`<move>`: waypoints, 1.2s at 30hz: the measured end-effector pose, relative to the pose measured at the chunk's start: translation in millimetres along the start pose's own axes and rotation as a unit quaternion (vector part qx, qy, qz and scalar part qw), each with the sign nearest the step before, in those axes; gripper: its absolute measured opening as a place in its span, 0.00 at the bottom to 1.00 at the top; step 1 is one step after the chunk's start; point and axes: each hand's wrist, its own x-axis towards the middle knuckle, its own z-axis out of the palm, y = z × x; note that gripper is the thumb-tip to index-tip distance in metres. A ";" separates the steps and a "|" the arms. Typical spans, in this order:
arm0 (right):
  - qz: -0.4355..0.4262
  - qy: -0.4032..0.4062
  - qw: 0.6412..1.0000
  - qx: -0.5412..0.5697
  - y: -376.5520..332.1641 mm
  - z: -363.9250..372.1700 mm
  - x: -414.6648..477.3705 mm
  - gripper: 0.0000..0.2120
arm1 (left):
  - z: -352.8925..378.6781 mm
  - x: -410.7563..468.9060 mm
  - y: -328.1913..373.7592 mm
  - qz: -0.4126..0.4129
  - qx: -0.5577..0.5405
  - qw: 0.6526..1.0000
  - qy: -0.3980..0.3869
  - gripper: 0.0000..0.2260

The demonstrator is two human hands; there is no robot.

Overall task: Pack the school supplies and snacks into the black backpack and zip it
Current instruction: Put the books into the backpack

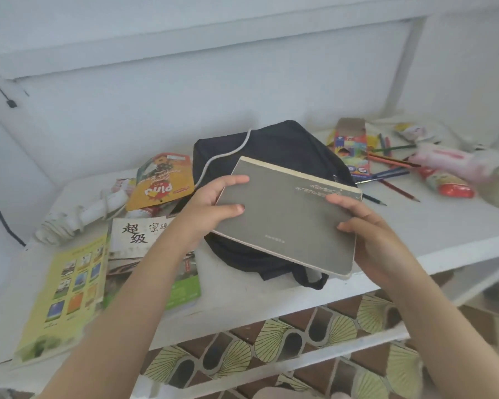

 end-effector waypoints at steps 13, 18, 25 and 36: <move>0.022 0.158 0.981 0.106 21.6 -39.7 -39.3 0.26 | 44.4 13.0 -10.5 0.075 0.219 0.972 -0.037 0.27; -0.015 0.246 0.954 0.168 29.1 -55.3 -47.6 0.26 | 51.2 5.1 -35.0 0.178 0.337 0.921 -0.083 0.37; -0.059 0.328 0.917 0.219 39.5 -71.2 -59.7 0.28 | 49.2 18.0 -43.5 0.226 0.357 0.905 -0.039 0.33; -0.065 0.360 0.903 0.227 44.3 -73.3 -65.9 0.27 | 28.9 56.8 -36.5 0.434 0.605 0.666 -0.041 0.20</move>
